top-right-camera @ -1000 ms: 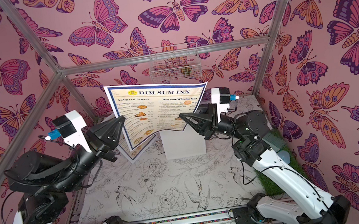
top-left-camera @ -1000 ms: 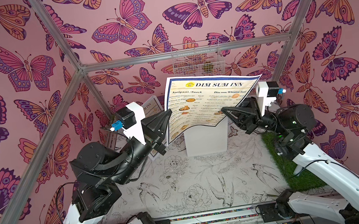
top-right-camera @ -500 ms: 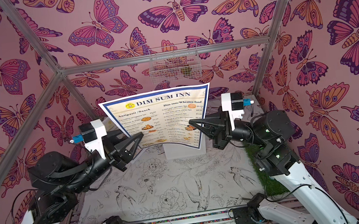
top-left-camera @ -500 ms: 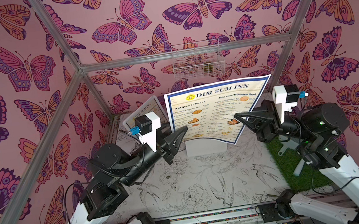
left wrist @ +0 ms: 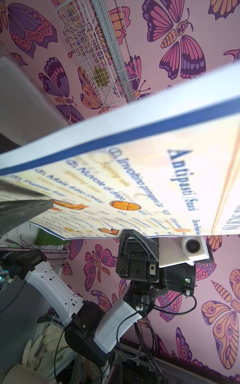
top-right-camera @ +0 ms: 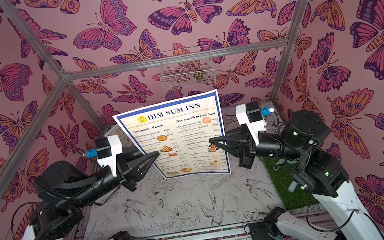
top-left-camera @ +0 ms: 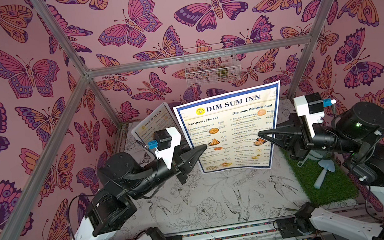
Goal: Insert the menus into the narrow rack
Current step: Pick up the menu from the center of the board.
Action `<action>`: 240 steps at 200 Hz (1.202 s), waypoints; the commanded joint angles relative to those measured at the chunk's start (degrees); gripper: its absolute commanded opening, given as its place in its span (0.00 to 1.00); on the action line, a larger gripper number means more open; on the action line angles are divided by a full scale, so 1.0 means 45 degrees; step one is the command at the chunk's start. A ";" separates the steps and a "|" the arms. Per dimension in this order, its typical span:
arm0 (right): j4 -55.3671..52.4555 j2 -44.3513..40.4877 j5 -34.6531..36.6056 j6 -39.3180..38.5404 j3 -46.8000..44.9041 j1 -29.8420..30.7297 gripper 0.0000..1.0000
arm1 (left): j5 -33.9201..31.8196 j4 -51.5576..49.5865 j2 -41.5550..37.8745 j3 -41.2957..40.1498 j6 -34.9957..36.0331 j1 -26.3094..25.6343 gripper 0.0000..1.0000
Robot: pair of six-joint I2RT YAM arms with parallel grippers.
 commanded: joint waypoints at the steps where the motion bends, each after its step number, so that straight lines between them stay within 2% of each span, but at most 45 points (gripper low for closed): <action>1: -0.0198 -0.0086 0.0256 0.0243 0.0046 -0.0038 0.00 | 0.0673 0.0142 0.0112 0.0096 0.0073 -0.0053 0.25; 77: 0.0180 -0.0130 0.0330 0.0716 -0.0023 -0.0038 0.00 | 0.1136 0.0202 0.0152 -0.0180 -0.0127 -0.0061 0.22; 124: -0.0204 -0.0154 0.0944 0.0582 -0.0080 -0.0038 0.00 | 0.0999 0.0063 0.0387 -0.0062 -0.0253 0.0065 0.02; 132: -0.0346 -0.0134 0.1217 0.0561 -0.0082 -0.0051 0.08 | 0.0937 -0.0083 0.0513 0.0073 -0.0344 0.0168 0.02; 141: -0.0534 -0.0081 0.1404 0.0570 -0.0060 -0.0041 0.23 | 0.0914 -0.0216 0.0659 0.0177 -0.0462 0.0359 0.02; 143: -0.0587 -0.0069 0.1591 0.0578 -0.0052 -0.0049 0.32 | 0.0915 -0.0231 0.0702 0.0197 -0.0490 0.0395 0.02; 144: -0.0609 -0.0054 0.1694 0.0570 -0.0040 -0.0044 0.32 | 0.0915 -0.0243 0.0699 0.0193 -0.0495 0.0411 0.02; 153: -0.0821 0.0026 0.2087 0.0576 -0.0043 -0.0054 0.55 | 0.1099 -0.0236 0.0800 0.0209 -0.0637 0.0715 0.02; 159: -0.0991 0.0108 0.2354 0.0581 -0.0024 -0.0059 0.63 | 0.1277 -0.0237 0.0877 0.0227 -0.0760 0.0966 0.02; 173: -0.1276 0.0400 0.2986 0.0617 0.0086 -0.0086 0.74 | 0.1982 -0.0226 0.1107 0.0321 -0.1058 0.1713 0.02; 187: -0.1349 0.0760 0.3020 0.0639 0.0135 -0.0173 0.78 | 0.2684 0.0017 0.1351 0.0380 -0.1399 0.2435 0.02; 215: -0.0677 0.1271 0.2586 0.0810 -0.0150 -0.0584 0.77 | 0.3926 0.1309 0.1757 0.0274 -0.2336 0.3634 0.02; 240: 0.1632 0.1889 0.0483 0.2614 -0.0872 -0.1935 0.75 | 0.4864 0.2273 0.2182 0.0281 -0.3087 0.4384 0.02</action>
